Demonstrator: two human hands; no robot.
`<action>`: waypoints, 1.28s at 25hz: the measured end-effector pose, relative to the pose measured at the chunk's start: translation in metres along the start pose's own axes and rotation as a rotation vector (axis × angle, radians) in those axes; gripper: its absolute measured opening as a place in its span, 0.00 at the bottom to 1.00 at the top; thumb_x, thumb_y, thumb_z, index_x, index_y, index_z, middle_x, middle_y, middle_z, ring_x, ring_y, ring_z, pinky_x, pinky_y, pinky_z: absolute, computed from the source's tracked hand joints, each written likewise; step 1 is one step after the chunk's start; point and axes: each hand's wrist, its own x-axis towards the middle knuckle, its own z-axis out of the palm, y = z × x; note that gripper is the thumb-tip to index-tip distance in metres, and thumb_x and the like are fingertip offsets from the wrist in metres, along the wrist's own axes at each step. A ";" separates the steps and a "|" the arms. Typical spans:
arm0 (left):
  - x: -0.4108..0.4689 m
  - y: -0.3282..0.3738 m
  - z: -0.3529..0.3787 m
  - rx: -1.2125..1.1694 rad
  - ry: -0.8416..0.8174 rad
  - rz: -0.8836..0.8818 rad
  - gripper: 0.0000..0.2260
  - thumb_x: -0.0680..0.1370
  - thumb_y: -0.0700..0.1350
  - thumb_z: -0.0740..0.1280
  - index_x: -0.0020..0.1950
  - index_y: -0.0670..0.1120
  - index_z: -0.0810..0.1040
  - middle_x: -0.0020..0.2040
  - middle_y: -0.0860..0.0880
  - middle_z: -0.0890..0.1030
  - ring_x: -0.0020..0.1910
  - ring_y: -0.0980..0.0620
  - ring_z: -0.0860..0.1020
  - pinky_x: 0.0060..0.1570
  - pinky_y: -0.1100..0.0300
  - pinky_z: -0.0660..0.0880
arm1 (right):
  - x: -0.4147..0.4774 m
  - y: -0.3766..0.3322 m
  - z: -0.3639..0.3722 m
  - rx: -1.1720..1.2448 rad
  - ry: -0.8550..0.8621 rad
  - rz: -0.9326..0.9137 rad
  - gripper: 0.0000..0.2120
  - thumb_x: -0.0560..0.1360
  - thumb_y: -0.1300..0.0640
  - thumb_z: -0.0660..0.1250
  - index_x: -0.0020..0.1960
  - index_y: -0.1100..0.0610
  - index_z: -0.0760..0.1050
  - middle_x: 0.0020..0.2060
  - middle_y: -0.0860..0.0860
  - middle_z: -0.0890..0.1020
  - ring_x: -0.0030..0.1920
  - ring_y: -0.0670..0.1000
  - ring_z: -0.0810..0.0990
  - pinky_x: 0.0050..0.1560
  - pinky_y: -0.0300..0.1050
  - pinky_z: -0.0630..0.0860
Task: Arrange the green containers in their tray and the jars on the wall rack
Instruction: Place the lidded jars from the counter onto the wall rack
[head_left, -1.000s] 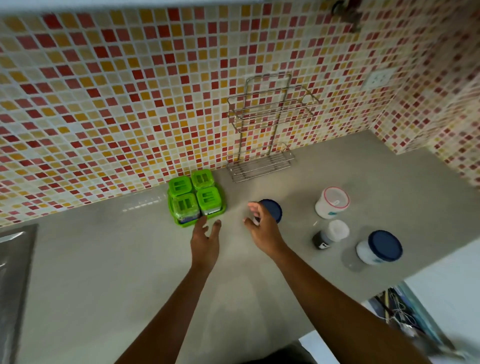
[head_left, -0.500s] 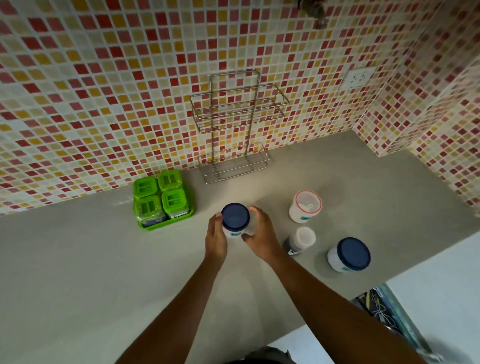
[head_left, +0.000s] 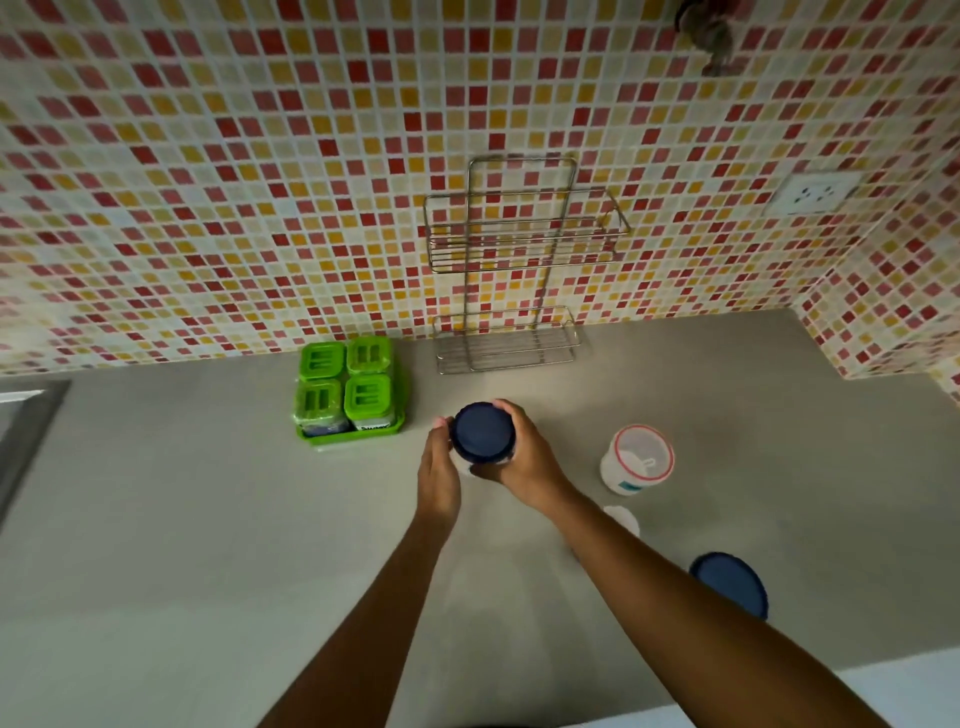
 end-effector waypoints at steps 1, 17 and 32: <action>-0.001 0.010 0.002 -0.002 0.008 0.029 0.24 0.83 0.59 0.49 0.66 0.49 0.77 0.63 0.47 0.80 0.64 0.52 0.76 0.69 0.44 0.69 | 0.004 -0.006 -0.008 0.027 -0.010 -0.019 0.46 0.61 0.59 0.83 0.73 0.54 0.63 0.69 0.51 0.71 0.69 0.52 0.70 0.67 0.51 0.75; 0.070 0.209 0.053 -0.216 0.063 0.354 0.27 0.83 0.60 0.44 0.76 0.51 0.66 0.79 0.49 0.61 0.76 0.52 0.59 0.74 0.48 0.54 | 0.103 -0.187 -0.153 0.195 0.076 -0.409 0.40 0.65 0.59 0.80 0.72 0.55 0.65 0.69 0.51 0.72 0.68 0.49 0.72 0.61 0.39 0.77; 0.089 0.202 0.062 -0.134 -0.030 0.238 0.33 0.80 0.64 0.38 0.80 0.49 0.56 0.81 0.47 0.55 0.80 0.45 0.53 0.75 0.45 0.50 | 0.178 -0.180 -0.143 0.094 -0.027 -0.261 0.39 0.64 0.62 0.80 0.71 0.55 0.67 0.65 0.52 0.75 0.66 0.53 0.73 0.64 0.50 0.76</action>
